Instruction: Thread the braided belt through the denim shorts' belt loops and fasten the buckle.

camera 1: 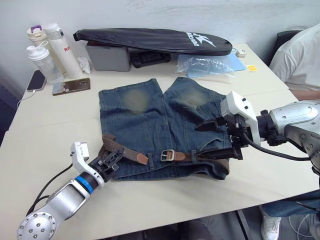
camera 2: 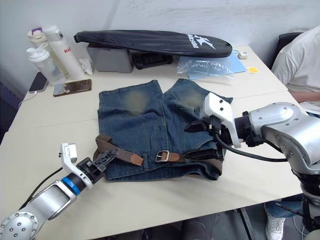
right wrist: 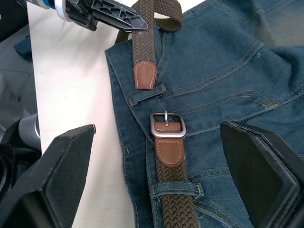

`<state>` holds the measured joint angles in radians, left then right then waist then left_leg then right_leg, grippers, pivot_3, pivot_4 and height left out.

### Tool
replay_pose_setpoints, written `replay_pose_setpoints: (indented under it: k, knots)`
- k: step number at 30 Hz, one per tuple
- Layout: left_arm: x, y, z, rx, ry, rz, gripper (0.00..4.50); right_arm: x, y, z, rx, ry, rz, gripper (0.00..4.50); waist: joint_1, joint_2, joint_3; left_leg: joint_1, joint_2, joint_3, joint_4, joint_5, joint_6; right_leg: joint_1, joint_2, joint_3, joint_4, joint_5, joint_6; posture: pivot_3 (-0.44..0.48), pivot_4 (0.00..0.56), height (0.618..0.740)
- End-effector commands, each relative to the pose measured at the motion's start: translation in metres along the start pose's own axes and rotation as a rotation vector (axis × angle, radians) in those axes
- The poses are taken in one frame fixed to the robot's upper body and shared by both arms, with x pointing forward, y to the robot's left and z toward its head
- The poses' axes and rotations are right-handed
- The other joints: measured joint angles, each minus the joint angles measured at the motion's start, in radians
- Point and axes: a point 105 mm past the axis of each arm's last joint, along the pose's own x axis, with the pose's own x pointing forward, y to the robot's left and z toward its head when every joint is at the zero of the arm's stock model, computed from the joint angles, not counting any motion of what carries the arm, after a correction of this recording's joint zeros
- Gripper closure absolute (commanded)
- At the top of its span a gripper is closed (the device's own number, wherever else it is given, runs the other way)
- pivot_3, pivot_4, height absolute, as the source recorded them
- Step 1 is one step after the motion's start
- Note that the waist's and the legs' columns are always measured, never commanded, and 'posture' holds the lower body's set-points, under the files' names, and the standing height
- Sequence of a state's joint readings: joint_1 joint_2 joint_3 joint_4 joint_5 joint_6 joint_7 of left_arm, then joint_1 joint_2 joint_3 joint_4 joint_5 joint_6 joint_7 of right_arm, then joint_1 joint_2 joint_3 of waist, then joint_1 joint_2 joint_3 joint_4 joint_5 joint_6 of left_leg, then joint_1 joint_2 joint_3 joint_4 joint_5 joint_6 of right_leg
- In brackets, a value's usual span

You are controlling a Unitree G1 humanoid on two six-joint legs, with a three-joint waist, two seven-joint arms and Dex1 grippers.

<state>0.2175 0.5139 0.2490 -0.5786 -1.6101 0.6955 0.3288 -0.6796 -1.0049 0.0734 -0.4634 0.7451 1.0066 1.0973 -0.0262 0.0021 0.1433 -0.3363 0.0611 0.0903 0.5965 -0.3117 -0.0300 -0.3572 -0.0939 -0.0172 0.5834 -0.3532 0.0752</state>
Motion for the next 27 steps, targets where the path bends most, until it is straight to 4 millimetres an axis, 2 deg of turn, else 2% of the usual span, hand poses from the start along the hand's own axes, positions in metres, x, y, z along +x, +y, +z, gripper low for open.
replay_pose_setpoints:
  k: [1,8,16,27]
  knots:
    - [0.002,-0.008,0.005,0.022,-0.008,-0.005,4.5,0.0,0.0,0.002,-0.03,-0.002,-0.014,0.03,0.0,0.0,0.0,0.0,0.0,0.0,0.0,0.0,0.0,0.0,0.0,0.0,0.0,0.0,0.0,0.0,0.15,0.74]
    - [0.003,-0.003,0.004,-0.029,0.014,0.049,4.5,0.0,-0.003,-0.003,-0.029,0.01,-0.033,0.03,0.001,0.0,0.0,0.0,0.0,0.0,0.0,0.0,0.0,0.001,0.0,0.0,0.0,0.0,0.001,0.0,0.15,0.74]
    - [-0.001,-0.002,0.006,0.0,0.036,0.068,4.5,0.002,-0.004,-0.003,-0.033,0.002,-0.034,0.03,0.001,0.0,0.0,0.0,0.0,0.0,0.001,0.0,0.0,0.0,0.0,0.0,0.001,0.001,0.002,0.0,0.15,0.74]
    - [0.016,-0.011,-0.002,0.035,0.049,0.05,4.5,0.003,-0.006,-0.006,-0.046,0.003,-0.074,0.03,0.004,0.0,0.0,0.0,-0.001,0.0,0.001,0.0,0.0,0.001,0.0,0.0,0.001,0.001,0.003,0.0,0.15,0.74]
